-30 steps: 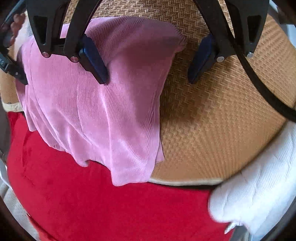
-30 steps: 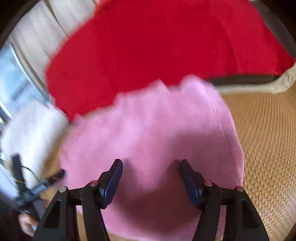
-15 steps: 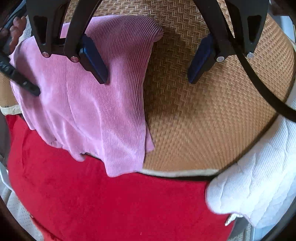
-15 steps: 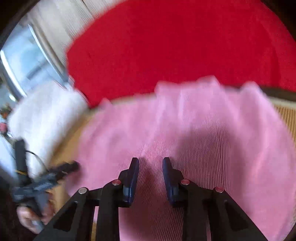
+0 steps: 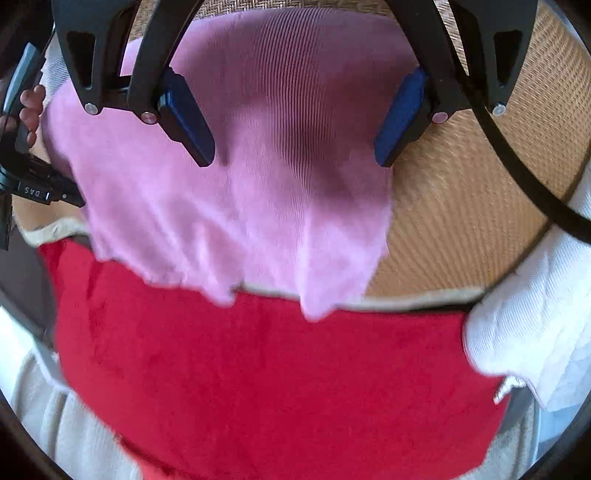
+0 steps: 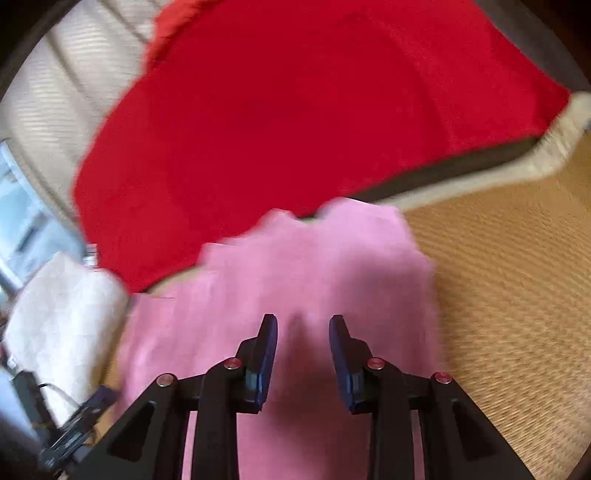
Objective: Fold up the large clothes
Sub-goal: 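Release the jacket and smooth it flat with both tools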
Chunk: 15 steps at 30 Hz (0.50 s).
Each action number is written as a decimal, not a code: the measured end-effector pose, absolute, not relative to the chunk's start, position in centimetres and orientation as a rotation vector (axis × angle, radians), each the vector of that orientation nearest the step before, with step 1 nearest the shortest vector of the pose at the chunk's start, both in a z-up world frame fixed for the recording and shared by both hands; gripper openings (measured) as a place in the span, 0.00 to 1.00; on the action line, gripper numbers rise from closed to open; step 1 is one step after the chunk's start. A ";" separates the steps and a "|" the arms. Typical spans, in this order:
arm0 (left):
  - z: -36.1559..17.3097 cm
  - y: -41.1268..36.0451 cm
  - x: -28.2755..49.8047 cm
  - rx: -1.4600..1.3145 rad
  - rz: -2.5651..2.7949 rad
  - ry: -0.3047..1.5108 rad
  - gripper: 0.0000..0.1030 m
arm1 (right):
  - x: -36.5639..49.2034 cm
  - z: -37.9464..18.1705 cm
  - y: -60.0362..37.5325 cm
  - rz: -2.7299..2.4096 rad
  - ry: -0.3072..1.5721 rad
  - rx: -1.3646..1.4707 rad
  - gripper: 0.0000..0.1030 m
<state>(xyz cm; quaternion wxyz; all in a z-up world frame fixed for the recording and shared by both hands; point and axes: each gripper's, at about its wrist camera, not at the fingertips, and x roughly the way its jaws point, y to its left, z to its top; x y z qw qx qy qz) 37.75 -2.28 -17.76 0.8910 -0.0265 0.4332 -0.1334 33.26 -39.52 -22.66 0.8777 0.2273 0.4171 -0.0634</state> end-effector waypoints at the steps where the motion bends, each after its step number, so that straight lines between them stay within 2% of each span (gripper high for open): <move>1: -18.7 -2.7 38.3 -0.041 -0.266 0.943 0.86 | 33.6 -23.4 -40.3 -0.121 0.888 0.489 0.31; 3: -19.6 -3.1 38.8 -0.031 -0.253 0.981 0.86 | 33.7 -23.3 -40.5 -0.104 0.878 0.495 0.31; 11: -17.6 -0.9 37.9 -0.099 -0.229 0.896 0.86 | 31.9 -19.6 -37.4 0.055 0.739 0.481 0.32; 13: -18.8 -0.4 38.6 -0.087 -0.196 0.956 0.86 | 32.3 -19.9 -35.8 0.089 0.779 0.444 0.32; 15: -19.9 0.2 39.0 -0.132 -0.216 1.013 0.86 | 33.6 -22.0 -34.2 0.069 0.897 0.383 0.32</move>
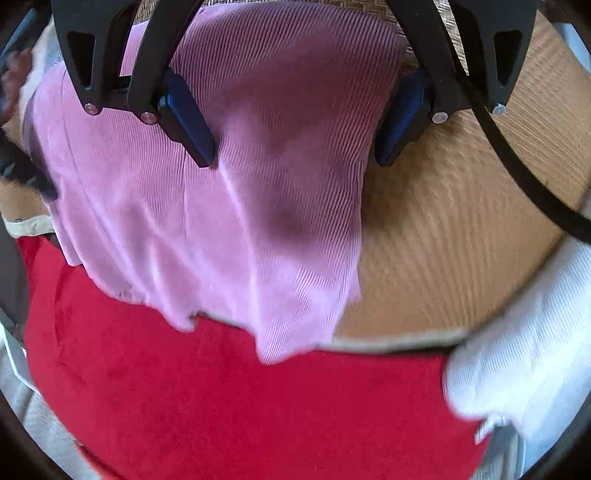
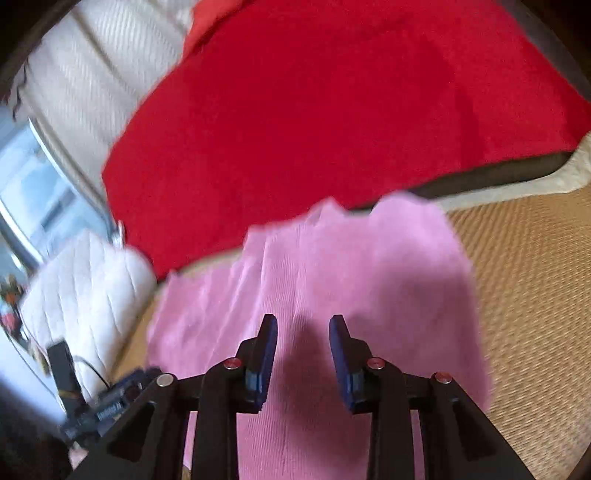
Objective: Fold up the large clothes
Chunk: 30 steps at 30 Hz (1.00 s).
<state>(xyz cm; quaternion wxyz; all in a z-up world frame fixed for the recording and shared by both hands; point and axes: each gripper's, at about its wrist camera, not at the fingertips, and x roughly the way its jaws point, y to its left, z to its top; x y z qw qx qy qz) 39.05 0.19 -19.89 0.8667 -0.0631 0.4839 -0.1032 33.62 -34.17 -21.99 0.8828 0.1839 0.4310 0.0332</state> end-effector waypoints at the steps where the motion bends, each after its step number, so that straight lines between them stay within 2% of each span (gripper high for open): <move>1: -19.7 0.4 39.0 -0.144 -0.220 1.007 0.86 | 34.0 -22.7 -33.7 0.057 0.929 0.365 0.32; 8: -16.9 4.1 37.3 -0.249 -0.218 0.919 0.86 | 32.6 -20.6 -31.8 0.137 0.817 0.417 0.33; 12: -15.8 6.8 33.8 -0.369 -0.180 0.896 0.86 | 32.0 -19.8 -28.8 0.255 0.807 0.403 0.33; 18: -17.7 8.6 29.7 -0.585 -0.274 0.916 0.86 | 31.9 -20.3 -24.0 0.338 0.806 0.354 0.33; 23: -20.7 7.2 28.9 -0.721 -0.306 0.986 0.86 | 32.3 -20.8 -22.8 0.303 0.774 0.357 0.33; 27: -20.7 6.4 29.8 -0.747 -0.273 0.908 0.86 | 34.0 -23.7 -23.1 0.217 0.909 0.279 0.28; 30: -21.4 6.3 30.0 -0.795 -0.242 0.864 0.86 | 34.1 -23.6 -22.6 0.229 0.926 0.230 0.26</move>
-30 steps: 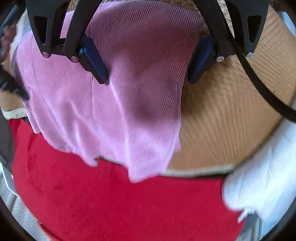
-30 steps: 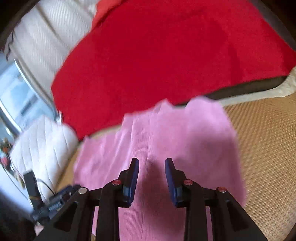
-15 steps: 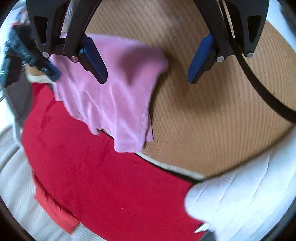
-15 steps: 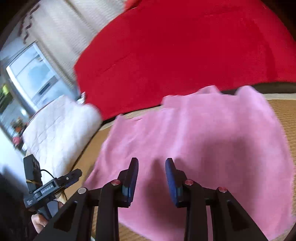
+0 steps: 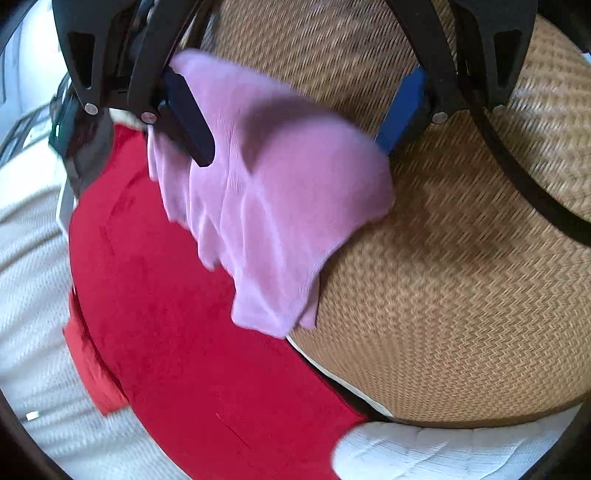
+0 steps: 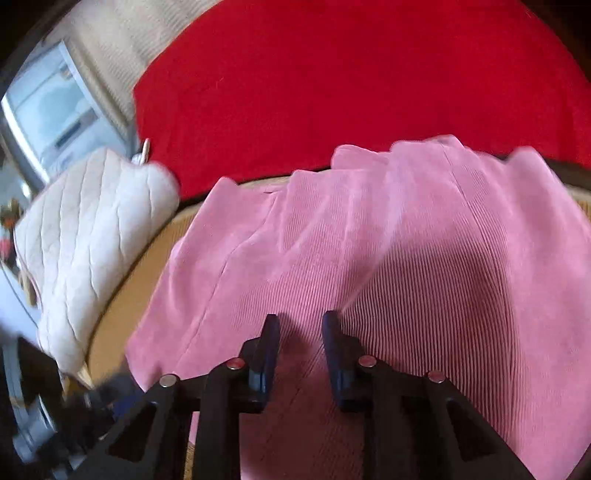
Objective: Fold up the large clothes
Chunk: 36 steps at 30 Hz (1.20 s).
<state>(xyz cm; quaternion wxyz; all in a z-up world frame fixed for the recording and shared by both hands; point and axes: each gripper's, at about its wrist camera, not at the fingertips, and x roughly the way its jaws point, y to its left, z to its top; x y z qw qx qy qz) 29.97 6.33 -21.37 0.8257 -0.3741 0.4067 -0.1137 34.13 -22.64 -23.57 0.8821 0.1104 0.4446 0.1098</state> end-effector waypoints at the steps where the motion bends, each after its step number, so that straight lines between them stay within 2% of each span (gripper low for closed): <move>1: -21.4 6.1 30.4 -0.798 -0.240 0.846 0.86 | 34.1 -23.7 -22.7 0.236 0.927 0.238 0.27; 4: -21.5 5.5 31.7 -0.801 -0.246 0.817 0.85 | 34.6 -23.9 -23.5 0.266 0.945 0.295 0.23; 5: -21.6 4.9 32.2 -0.804 -0.248 0.810 0.76 | 34.9 -24.2 -24.0 0.283 0.957 0.325 0.20; 6: -21.8 4.7 32.5 -0.811 -0.256 0.810 0.62 | 35.2 -24.5 -24.6 0.294 0.969 0.359 0.16; 7: -22.0 4.5 32.8 -0.817 -0.262 0.817 0.54 | 35.3 -24.7 -25.1 0.298 0.977 0.385 0.10; 8: -22.2 4.4 33.7 -0.817 -0.254 0.820 0.42 | 35.6 -25.0 -25.8 0.317 0.987 0.428 0.07; 12: -21.6 3.2 35.1 -0.773 -0.257 0.796 0.25 | 35.6 -25.7 -25.9 0.346 0.990 0.449 0.05; 19: -14.1 -2.7 34.0 -0.387 -0.398 0.617 0.20 | 36.1 -25.4 -27.0 0.423 1.008 0.530 0.04; 20: -13.4 -3.8 33.5 -0.332 -0.420 0.598 0.20 | 36.2 -25.1 -27.5 0.445 1.009 0.557 0.08; 24: -13.2 -10.4 31.9 -0.060 -0.528 0.568 0.20 | 35.8 -22.8 -31.0 0.419 0.928 0.607 0.11; 25: -14.2 -11.9 31.8 -0.007 -0.557 0.590 0.20 | 35.7 -22.2 -32.5 0.402 0.888 0.641 0.17; 27: -16.2 -13.9 31.8 0.057 -0.594 0.629 0.19 | 35.7 -21.4 -34.2 0.380 0.852 0.684 0.66; 28: -16.5 -14.2 31.8 0.064 -0.603 0.632 0.19 | 35.5 -21.0 -34.8 0.368 0.827 0.705 0.98; 30: -16.4 -14.5 32.0 0.069 -0.609 0.629 0.19 | 35.3 -20.3 -35.3 0.397 0.775 0.723 0.99; 36: -16.2 -12.8 32.0 0.040 -0.640 0.635 0.19 | 38.7 -19.8 -32.1 0.472 0.877 0.597 0.99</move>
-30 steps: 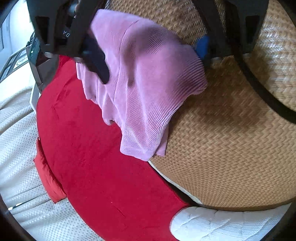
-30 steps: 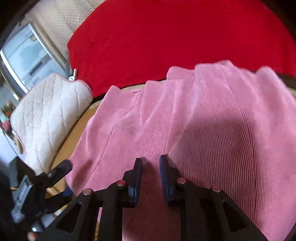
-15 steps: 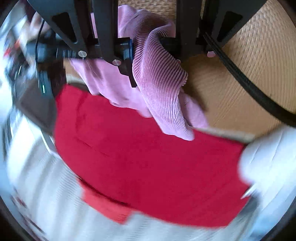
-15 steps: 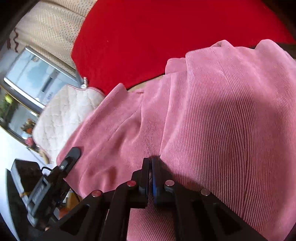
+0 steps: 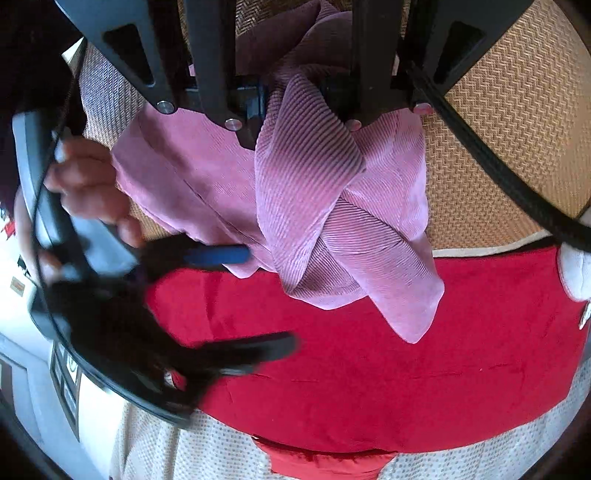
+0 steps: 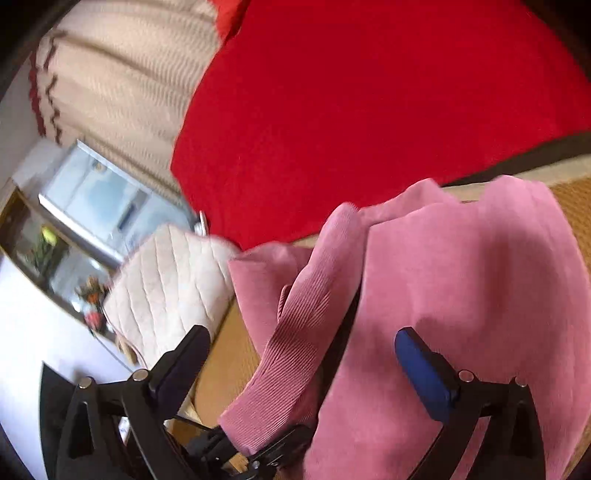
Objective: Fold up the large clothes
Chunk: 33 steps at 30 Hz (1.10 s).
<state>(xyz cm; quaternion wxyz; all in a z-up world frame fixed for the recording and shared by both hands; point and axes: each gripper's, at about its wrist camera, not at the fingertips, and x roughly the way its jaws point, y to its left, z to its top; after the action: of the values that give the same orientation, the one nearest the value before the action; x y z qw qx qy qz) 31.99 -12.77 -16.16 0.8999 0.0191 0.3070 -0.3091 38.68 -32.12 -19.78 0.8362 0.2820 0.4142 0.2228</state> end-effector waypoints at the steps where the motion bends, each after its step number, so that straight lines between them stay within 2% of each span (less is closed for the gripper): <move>1: -16.1 -12.4 31.7 0.042 -0.641 0.635 0.19 | 39.5 -19.7 -31.3 0.476 0.898 0.560 0.99; 10: -15.8 -10.0 30.9 0.025 -0.678 0.638 0.21 | 43.5 -20.4 -21.6 0.472 1.112 0.141 0.97; 12: -15.5 -9.2 30.9 0.010 -0.705 0.651 0.23 | 44.1 -22.2 -20.6 0.420 1.181 0.067 0.72; 13: -15.3 -8.5 30.9 0.007 -0.731 0.664 0.24 | 44.3 -23.1 -20.5 0.418 1.211 0.053 0.40; 17: -12.6 -3.2 30.2 -0.067 -0.837 0.654 0.24 | 43.4 -22.9 -21.4 0.391 1.164 0.120 0.28; 20: -12.1 1.9 31.6 -0.239 -0.803 0.656 0.24 | 42.7 -22.3 -22.5 0.369 1.134 0.173 0.25; 22: -13.4 3.3 34.0 -0.352 -0.761 0.729 0.24 | 41.9 -21.8 -23.0 0.371 1.104 0.215 0.24; 26: -17.0 -1.4 37.0 -0.300 -0.758 0.882 0.24 | 39.9 -20.2 -23.8 0.380 1.015 0.280 0.23; 28: -17.2 -2.8 37.4 -0.351 -0.782 0.903 0.24 | 38.7 -18.7 -23.9 0.375 0.962 0.273 0.21; 31: -14.0 -4.4 36.9 -0.346 -0.832 0.791 0.25 | 36.5 -16.6 -26.0 0.344 0.875 0.287 0.20; 33: -12.1 -6.1 36.1 -0.310 -0.866 0.707 0.30 | 34.7 -14.3 -29.1 0.325 0.786 0.325 0.19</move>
<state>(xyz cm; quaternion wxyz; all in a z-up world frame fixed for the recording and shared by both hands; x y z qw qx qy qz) 36.06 -6.08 -12.13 0.8364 -0.1463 0.3342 -0.4092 34.73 -29.15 -14.30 0.8981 0.1568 0.3796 0.1571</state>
